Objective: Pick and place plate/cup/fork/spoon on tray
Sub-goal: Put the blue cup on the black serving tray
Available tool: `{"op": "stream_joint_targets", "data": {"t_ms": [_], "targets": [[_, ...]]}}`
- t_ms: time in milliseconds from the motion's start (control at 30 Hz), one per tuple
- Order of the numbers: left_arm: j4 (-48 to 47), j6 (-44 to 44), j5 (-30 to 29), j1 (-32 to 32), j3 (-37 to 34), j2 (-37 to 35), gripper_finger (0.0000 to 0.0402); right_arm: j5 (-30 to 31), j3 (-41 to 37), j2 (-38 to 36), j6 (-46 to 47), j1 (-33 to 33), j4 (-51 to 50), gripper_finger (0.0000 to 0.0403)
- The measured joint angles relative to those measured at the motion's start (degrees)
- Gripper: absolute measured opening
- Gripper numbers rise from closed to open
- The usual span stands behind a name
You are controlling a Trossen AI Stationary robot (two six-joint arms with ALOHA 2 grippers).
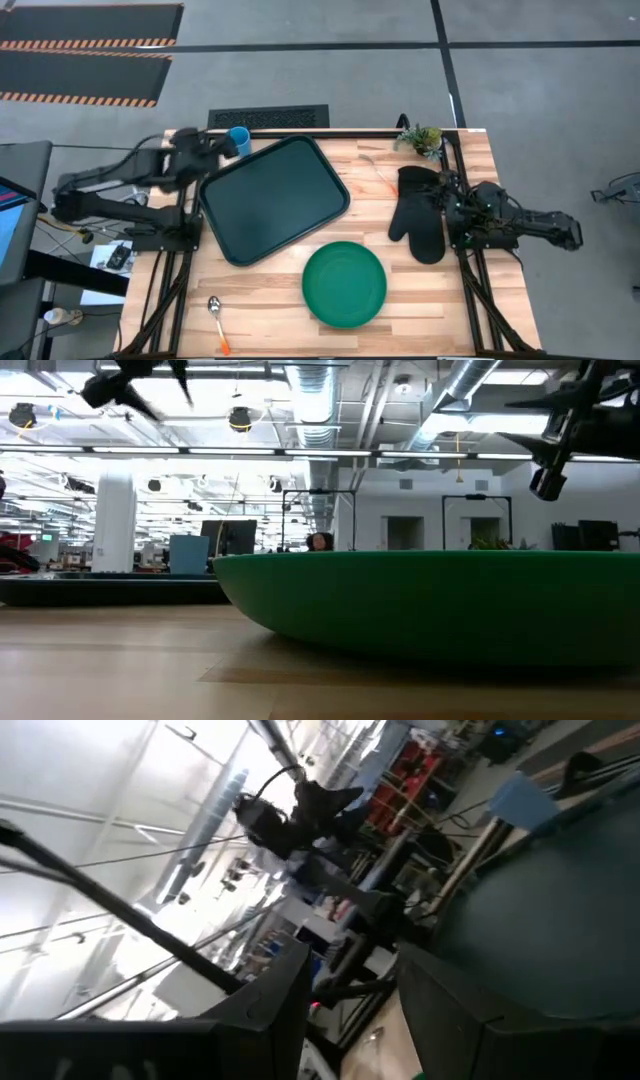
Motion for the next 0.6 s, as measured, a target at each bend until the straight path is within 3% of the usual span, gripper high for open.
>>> {"op": "stream_joint_targets", "data": {"t_ms": [100,233,433,600], "targets": [[-6.44,7.84,7.73,10.88,3.61,6.29,0.027,0.0,0.0,0.0,-0.02,-0.95,-1.07,0.0175],[-0.12,26.41,20.95,25.34,3.83,11.87,0.027,0.02,0.0,0.0,-1.11,-2.04,-1.08,0.0175],[11.16,42.19,28.81,41.18,3.94,19.47,0.027,0.0,0.0,0.0,-1.16,-2.22,-1.08,0.0175],[12.81,48.0,34.35,46.98,3.92,27.16,0.027,-0.02,0.0,0.0,-1.2,-2.22,-1.12,0.0175]]}}
